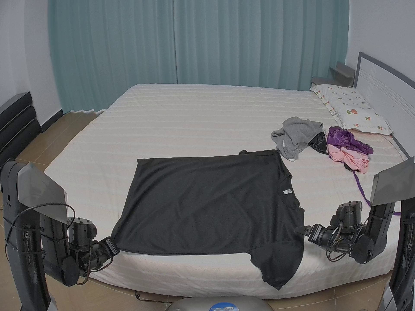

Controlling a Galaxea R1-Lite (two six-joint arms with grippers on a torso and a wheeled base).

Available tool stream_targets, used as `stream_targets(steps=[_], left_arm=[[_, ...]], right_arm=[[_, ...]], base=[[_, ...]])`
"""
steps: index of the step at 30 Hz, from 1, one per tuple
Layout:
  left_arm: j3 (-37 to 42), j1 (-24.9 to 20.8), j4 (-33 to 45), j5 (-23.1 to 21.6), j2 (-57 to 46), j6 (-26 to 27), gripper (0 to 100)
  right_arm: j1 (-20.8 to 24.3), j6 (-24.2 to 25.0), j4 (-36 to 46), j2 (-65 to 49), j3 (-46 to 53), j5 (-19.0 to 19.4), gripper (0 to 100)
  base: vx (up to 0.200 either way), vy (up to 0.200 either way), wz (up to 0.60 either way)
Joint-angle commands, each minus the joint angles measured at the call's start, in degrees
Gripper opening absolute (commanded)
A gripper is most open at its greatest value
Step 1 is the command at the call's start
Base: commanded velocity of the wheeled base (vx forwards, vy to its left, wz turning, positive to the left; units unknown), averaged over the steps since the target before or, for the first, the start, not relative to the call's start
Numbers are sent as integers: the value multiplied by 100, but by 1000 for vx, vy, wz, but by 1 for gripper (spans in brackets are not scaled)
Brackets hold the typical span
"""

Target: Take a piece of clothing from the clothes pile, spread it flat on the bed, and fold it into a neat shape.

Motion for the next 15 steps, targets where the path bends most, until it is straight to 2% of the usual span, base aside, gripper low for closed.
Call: stream_targets(steps=[1,13,14,15], left_arm=[[-9,-4,-2,-9,16,-4,0],[-70,4,-2,-18,24,-4,0],[-70,4,-2,-18,24,-13,0],[-70,13,-2,-9,33,-13,0]], right_arm=[[-46,-1,2,373,-304,3,100],[-2,-10,2,663,-796,3,100],[-2,-10,2,681,-823,3,0],[-2,-10,2,698,-858,3,0]], base=[[0,0,0],[0,0,0],[0,0,0],[0,0,0]])
